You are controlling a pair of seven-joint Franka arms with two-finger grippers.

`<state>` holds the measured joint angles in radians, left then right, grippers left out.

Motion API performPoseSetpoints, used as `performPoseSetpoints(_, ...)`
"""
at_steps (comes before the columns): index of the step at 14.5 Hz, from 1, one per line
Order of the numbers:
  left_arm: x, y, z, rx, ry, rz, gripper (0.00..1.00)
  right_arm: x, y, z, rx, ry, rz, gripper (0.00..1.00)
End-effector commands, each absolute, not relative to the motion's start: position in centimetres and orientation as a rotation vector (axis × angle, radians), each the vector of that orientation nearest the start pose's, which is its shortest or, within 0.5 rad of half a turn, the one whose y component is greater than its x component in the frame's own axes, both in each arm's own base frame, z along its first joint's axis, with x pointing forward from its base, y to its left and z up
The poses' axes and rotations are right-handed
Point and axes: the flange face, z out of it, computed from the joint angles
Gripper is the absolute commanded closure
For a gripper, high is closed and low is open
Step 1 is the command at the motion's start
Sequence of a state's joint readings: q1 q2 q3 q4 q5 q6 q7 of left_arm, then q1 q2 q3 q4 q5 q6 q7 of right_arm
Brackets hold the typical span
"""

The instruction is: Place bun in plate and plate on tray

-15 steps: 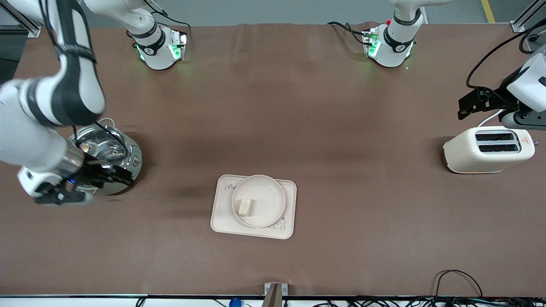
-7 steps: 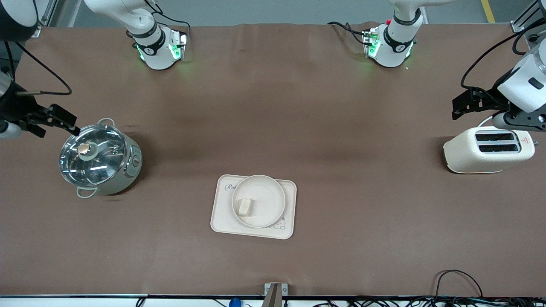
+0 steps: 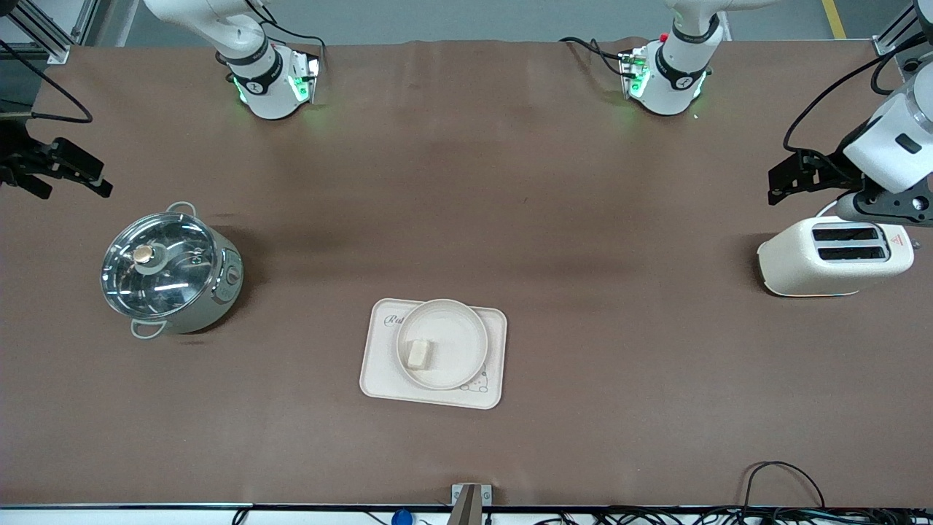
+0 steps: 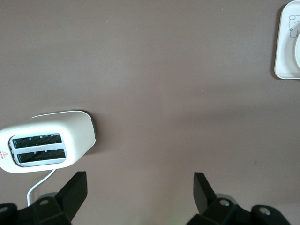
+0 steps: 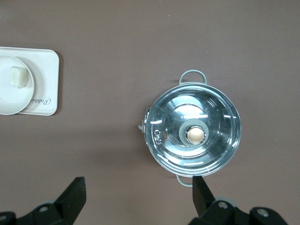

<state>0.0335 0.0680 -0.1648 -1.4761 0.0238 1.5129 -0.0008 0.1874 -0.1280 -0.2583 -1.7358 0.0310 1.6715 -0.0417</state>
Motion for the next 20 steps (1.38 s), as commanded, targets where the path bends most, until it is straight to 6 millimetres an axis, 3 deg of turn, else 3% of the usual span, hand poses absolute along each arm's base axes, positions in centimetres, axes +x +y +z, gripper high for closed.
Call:
performPoseSetpoints(1,56.8,-7.1,62.9,-3.124,0.204,0.036,0.00,51.9,-3.9,62.7,-3.117,0.041,-0.099,0.00)
performPoseSetpoints(8,56.7,-7.3,62.9,-3.127,0.202,0.036,0.00,51.8,-4.7,64.2,-3.127,0.053,-0.126,0.00)
performPoseSetpoints(20,56.7,-7.5,62.9,-3.128,0.212,0.036,0.00,51.6,-3.9,64.9,-3.127,0.029,-0.128,0.00)
